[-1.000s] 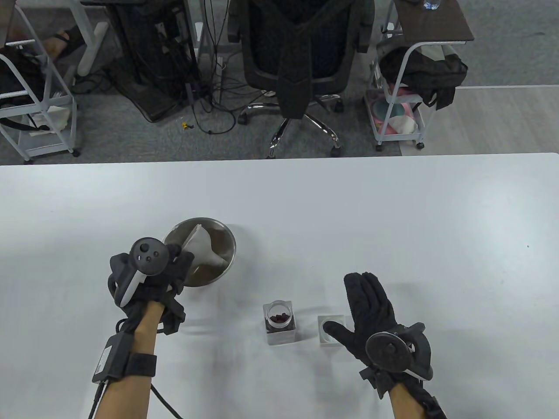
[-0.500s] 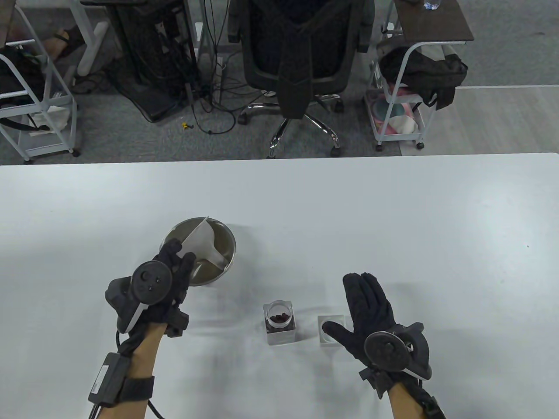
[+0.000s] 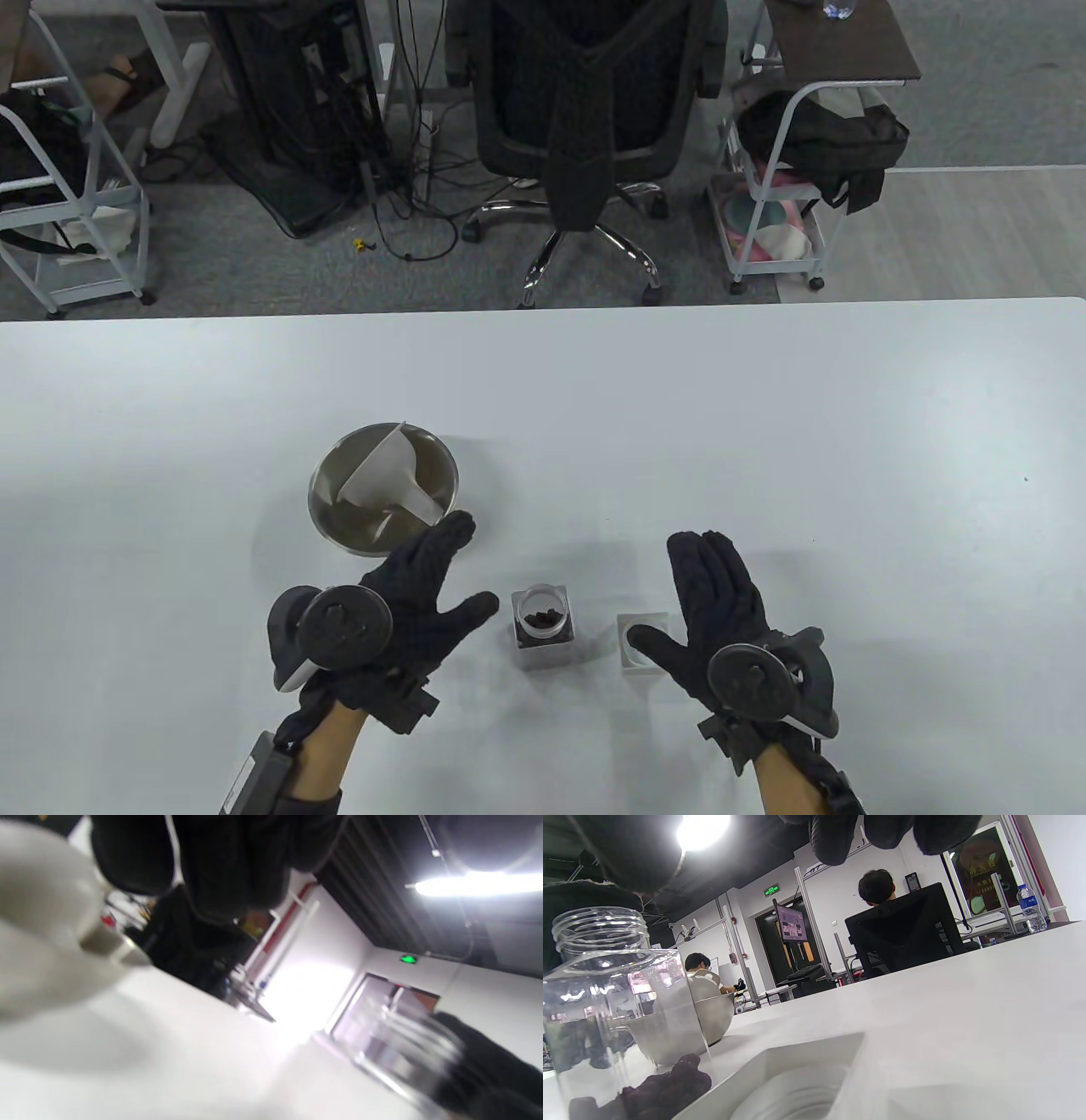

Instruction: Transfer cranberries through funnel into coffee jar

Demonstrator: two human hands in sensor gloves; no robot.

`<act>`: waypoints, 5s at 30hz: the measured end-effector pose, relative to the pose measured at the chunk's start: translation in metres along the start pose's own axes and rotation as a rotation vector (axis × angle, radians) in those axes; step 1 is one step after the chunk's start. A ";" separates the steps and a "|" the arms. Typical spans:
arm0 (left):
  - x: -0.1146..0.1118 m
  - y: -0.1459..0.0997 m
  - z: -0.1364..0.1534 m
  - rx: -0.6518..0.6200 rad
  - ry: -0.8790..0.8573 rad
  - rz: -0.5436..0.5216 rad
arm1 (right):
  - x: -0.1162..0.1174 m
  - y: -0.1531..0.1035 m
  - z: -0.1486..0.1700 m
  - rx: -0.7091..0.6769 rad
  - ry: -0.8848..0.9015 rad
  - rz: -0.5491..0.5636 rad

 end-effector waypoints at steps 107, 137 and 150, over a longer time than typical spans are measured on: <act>-0.091 0.011 -0.001 -0.042 -0.022 0.301 | 0.042 0.042 -0.050 -0.183 0.440 -0.233; -0.093 0.012 0.001 -0.029 -0.002 0.294 | 0.041 0.034 -0.066 -0.178 0.224 -0.102; -0.094 0.011 0.000 -0.025 0.016 0.285 | 0.038 0.025 -0.076 -0.210 0.008 -0.070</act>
Point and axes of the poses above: the tracker on the back of each hand, its own z axis roughly to the little-finger side, its own y axis roughly from the wrist to the fingertips, x = y × z, the point moved 3 cm from there along y, roughly from the wrist to the fingertips, and after that the axes turned 8 degrees about y, right-handed, at the moved point
